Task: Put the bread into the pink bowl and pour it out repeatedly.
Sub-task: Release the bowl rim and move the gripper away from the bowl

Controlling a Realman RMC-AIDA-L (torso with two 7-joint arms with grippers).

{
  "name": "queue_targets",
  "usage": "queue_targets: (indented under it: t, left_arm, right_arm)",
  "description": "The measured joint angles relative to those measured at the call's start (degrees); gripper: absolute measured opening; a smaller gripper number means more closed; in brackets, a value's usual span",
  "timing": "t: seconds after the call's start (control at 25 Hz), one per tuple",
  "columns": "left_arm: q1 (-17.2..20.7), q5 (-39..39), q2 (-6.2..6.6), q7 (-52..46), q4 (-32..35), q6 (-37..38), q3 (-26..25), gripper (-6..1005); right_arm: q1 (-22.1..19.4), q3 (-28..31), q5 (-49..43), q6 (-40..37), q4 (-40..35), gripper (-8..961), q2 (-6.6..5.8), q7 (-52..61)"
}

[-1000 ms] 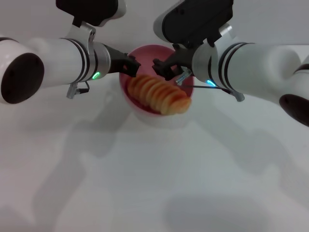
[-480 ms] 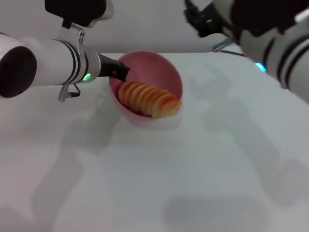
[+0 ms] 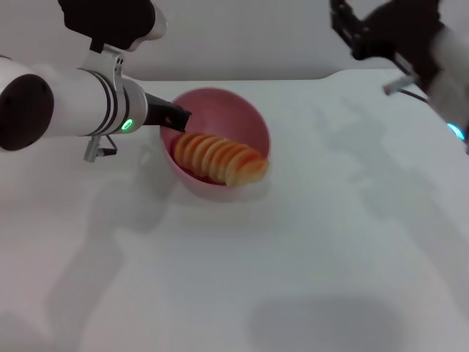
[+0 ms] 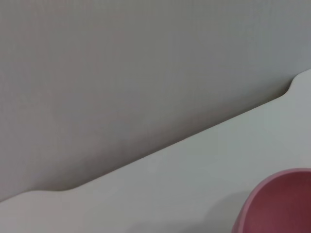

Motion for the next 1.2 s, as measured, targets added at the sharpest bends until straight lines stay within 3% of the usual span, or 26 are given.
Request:
queue_targets:
  t: [0.12, 0.4, 0.56, 0.68, 0.84, 1.0, 1.2]
  left_arm:
    - [0.00, -0.63, -0.01, 0.00, -0.25, -0.06, -0.13, 78]
    - [-1.10, -1.48, -0.06, 0.00, -2.23, -0.97, -0.60, 78]
    - [-1.66, -1.67, -0.12, 0.00, -2.58, -2.15, -0.83, 79]
    - [-1.72, -1.76, -0.18, 0.00, -2.46, -2.48, -0.84, 79]
    - [-1.87, -2.23, -0.23, -0.03, -2.70, -2.53, -0.85, 80]
    - [-1.88, -2.29, -0.22, -0.04, -2.99, -2.55, -0.85, 80]
    - [-1.88, -2.28, -0.21, -0.10, -3.32, -2.56, -0.90, 81]
  right_arm:
    - [-0.18, 6.55, 0.06, -14.25, 10.51, 575, -0.04, 0.84]
    - [-0.27, 14.80, 1.73, -18.86, 19.97, 573, 0.21, -4.46]
    - [-2.13, 19.46, 5.25, -26.78, 21.74, 572, -0.23, -4.74]
    - [-2.87, 20.96, 5.73, -31.29, 22.85, 571, -0.22, -7.41]
    - [-0.45, 20.73, 7.12, -31.82, 27.76, 571, -0.03, -16.14]
    - [4.25, 20.46, 19.97, -34.01, 37.46, 570, 0.04, -33.19]
    - [7.26, 15.91, 47.51, -47.04, 47.72, 570, 0.03, -47.27]
